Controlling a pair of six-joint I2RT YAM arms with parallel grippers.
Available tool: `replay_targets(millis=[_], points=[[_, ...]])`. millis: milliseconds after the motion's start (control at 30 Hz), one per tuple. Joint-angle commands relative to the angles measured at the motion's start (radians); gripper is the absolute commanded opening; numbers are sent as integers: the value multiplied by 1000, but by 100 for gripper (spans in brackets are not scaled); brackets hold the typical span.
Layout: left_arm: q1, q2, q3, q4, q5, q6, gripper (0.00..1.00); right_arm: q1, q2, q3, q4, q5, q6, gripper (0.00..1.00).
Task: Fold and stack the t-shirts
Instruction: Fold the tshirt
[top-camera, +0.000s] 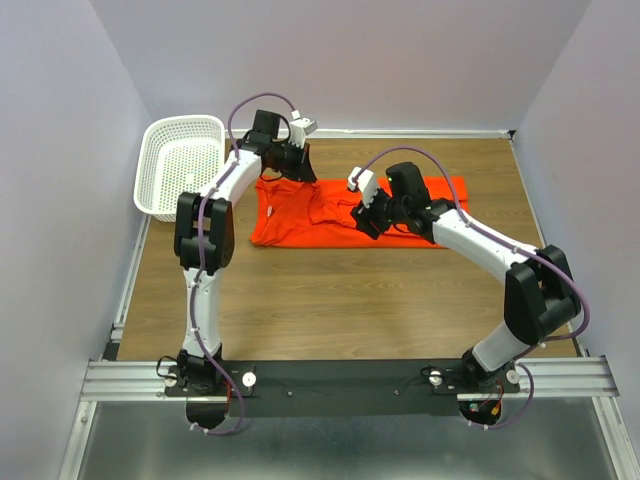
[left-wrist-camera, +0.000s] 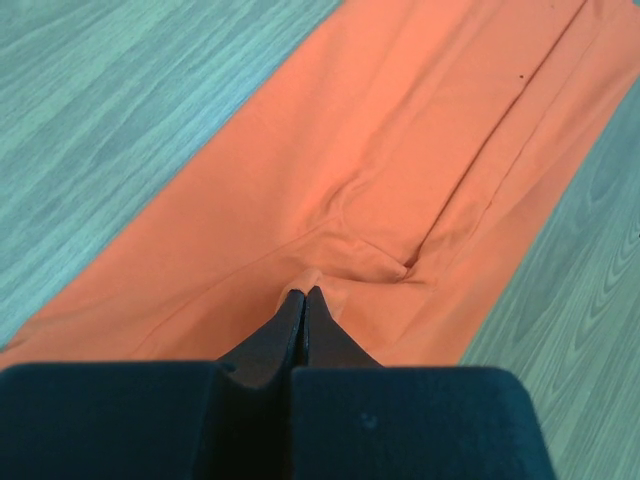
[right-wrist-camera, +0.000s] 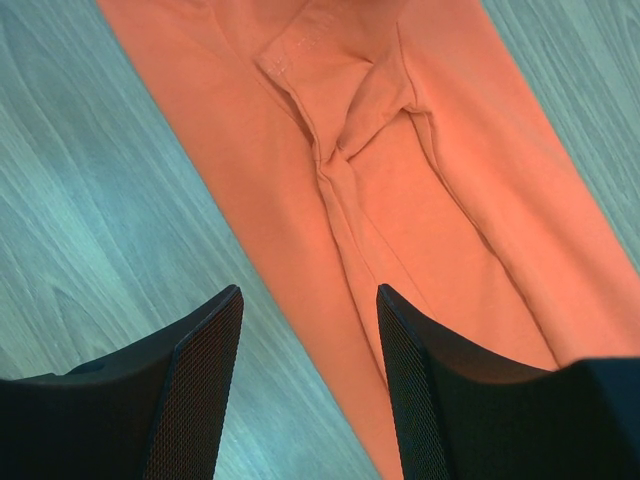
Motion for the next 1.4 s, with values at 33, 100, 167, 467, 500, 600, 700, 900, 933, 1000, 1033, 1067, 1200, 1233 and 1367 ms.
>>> replay_targets(millis=[33,100,167,467,500,600,700,900,933,1000,1033,1067,1200,1233,1367], points=[[-3,36,57,-18,31,19,0,-7,21,-7,-7,-24,12,64],[-2,42,65,-21,29,19,0,-7,24,-7,-8,-24,12,64],[-3,53,71,-21,31,19,0,-7,25,-7,-8,-26,12,64],[-3,102,141,-42,46,12,0,-7,36,-4,-13,-26,10,64],[-3,108,146,-42,49,13,0,-7,37,-4,-14,-24,10,64],[-3,120,154,-42,51,15,0,-7,42,-2,-16,-26,8,64],[-3,129,160,-39,49,10,0,-7,44,-2,-17,-24,8,64],[-3,155,171,-30,16,-7,0,-7,47,-1,-19,-28,8,64],[-2,161,172,-29,6,-11,0,-7,48,-1,-21,-28,8,64],[-3,169,180,-21,-15,-30,0,-7,50,-1,-21,-28,8,64],[-3,172,183,-18,-29,-36,0,-7,50,-1,-22,-28,8,64],[-3,174,189,-12,-56,-51,2,-7,51,-1,-22,-31,8,64],[-3,169,221,1,-185,-100,34,-7,54,-1,-27,-40,-2,64],[-3,157,224,8,-213,-105,38,-7,54,-1,-28,-40,-2,64],[-3,30,206,120,-442,-163,68,-7,51,1,-36,-86,-15,64]])
